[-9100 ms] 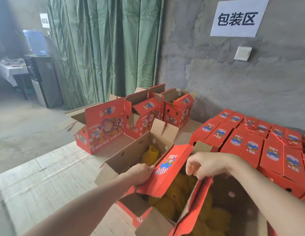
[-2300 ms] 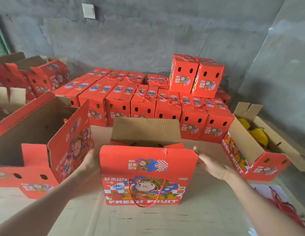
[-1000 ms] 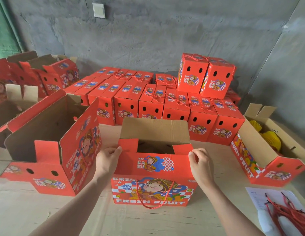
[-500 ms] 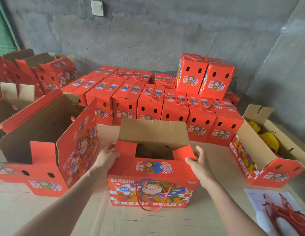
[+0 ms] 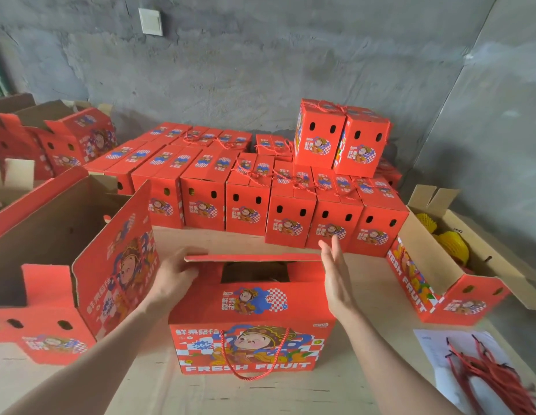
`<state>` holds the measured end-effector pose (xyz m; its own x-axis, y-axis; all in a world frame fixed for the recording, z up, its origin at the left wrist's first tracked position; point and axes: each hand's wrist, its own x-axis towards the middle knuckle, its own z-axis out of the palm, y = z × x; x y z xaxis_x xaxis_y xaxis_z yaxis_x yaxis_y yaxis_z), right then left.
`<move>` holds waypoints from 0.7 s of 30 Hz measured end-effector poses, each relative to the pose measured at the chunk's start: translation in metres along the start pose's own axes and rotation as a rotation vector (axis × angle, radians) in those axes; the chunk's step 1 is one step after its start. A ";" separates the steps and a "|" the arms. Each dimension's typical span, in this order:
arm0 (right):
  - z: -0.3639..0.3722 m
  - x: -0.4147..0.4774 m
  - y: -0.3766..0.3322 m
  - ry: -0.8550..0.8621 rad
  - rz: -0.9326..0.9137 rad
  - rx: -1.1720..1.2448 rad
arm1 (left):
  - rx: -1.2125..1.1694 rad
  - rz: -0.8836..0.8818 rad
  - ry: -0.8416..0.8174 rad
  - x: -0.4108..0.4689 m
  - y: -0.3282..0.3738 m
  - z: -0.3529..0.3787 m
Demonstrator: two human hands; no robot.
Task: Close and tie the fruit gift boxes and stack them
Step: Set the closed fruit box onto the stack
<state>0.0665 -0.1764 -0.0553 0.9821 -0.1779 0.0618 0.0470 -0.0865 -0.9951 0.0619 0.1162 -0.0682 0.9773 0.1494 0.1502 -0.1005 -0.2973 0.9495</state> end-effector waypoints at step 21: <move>-0.023 0.035 -0.005 -0.610 -0.401 -1.385 | 1.083 0.315 -0.586 0.037 0.012 -0.018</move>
<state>0.0962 -0.2044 -0.0461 0.8859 0.4561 -0.0848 0.4526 -0.8898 -0.0583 0.0939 0.1353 -0.0460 0.9025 -0.4233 -0.0787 -0.4100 -0.9007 0.1436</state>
